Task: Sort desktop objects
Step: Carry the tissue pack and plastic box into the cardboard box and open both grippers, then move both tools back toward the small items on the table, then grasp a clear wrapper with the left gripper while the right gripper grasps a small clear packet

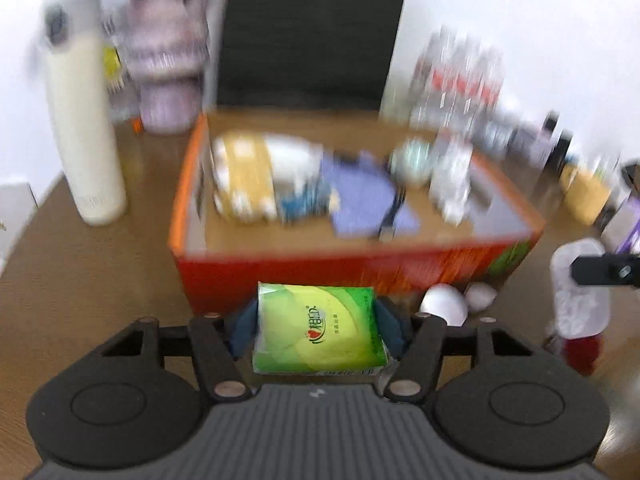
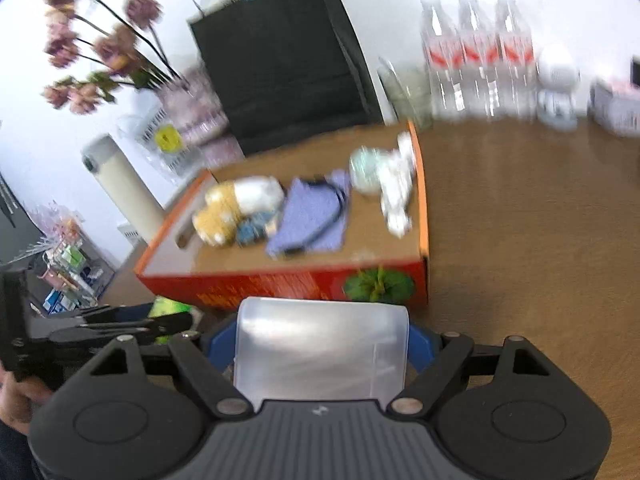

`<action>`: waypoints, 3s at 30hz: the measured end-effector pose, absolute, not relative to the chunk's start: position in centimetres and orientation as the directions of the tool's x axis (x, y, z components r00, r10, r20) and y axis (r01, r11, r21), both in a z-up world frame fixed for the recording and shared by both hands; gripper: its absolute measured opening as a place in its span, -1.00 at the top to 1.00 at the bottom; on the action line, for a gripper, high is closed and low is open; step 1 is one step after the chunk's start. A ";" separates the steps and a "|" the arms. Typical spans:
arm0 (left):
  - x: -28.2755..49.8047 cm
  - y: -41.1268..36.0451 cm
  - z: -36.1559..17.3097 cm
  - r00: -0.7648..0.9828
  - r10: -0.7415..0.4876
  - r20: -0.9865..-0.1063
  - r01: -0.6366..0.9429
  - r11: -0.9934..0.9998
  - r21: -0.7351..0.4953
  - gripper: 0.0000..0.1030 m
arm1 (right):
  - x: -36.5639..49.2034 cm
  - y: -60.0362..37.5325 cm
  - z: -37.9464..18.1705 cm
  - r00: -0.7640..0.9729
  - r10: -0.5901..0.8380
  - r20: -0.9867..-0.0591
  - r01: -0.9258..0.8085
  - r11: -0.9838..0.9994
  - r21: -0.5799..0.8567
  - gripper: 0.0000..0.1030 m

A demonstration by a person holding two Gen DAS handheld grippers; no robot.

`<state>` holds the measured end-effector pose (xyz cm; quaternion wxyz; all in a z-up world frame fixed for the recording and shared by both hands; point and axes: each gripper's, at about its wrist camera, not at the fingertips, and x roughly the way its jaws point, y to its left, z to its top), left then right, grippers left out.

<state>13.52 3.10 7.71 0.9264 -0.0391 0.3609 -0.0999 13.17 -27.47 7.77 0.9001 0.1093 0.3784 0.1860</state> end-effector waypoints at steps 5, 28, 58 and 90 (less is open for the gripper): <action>16.4 3.7 12.2 0.772 -0.192 -0.606 0.110 0.979 -0.170 -0.23 | 16.2 -26.8 11.6 0.697 0.418 -0.583 -0.278 0.906 0.318 -0.59; 26.5 -1.1 3.9 0.479 -0.216 -0.851 0.029 0.973 -0.230 -0.48 | 28.3 -20.9 2.6 0.469 0.073 -0.880 -0.158 0.987 -0.002 -0.62; 13.3 2.1 14.5 0.889 0.059 -0.455 -0.067 0.998 -0.002 -1.00 | 17.1 -23.5 12.0 0.793 0.369 -0.484 -0.301 0.929 0.214 -0.80; 0.6 -3.3 2.4 0.810 -0.019 -0.586 0.007 1.000 -0.022 -0.62 | -0.5 -28.8 -0.4 0.798 0.287 -0.529 -0.269 0.957 0.113 -0.14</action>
